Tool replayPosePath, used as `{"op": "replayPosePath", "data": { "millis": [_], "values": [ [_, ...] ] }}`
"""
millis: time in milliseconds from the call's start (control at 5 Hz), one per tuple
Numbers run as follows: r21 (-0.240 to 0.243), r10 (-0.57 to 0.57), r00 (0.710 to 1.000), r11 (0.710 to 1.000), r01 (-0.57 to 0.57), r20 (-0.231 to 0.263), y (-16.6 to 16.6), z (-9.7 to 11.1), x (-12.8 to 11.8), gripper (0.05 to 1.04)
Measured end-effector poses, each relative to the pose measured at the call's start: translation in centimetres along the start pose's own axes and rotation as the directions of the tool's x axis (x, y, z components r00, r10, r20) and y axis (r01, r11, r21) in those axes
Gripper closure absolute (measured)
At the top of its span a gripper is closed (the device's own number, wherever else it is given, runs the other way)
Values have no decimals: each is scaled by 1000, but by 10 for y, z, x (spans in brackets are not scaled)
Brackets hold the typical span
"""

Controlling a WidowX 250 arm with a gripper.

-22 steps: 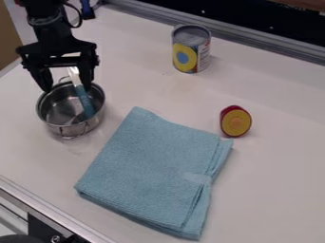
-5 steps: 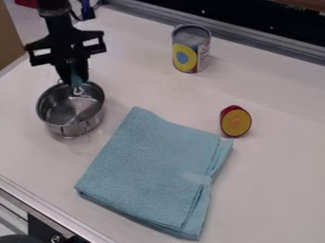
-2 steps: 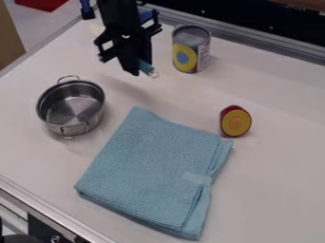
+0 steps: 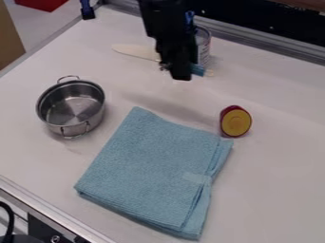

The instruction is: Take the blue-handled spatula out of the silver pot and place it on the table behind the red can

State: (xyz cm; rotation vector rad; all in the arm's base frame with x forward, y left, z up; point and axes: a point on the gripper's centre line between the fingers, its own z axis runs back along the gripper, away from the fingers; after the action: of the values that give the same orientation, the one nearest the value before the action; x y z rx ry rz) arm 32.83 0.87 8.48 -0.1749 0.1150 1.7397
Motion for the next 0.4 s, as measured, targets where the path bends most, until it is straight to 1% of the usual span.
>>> {"op": "replayPosePath", "data": {
  "millis": [200, 400],
  "values": [
    [17, 107, 994, 994, -107, -17, -11, -6, -22, 847],
    [-18, 152, 988, 988, -152, -13, -25, -8, -41, 847]
  ]
}}
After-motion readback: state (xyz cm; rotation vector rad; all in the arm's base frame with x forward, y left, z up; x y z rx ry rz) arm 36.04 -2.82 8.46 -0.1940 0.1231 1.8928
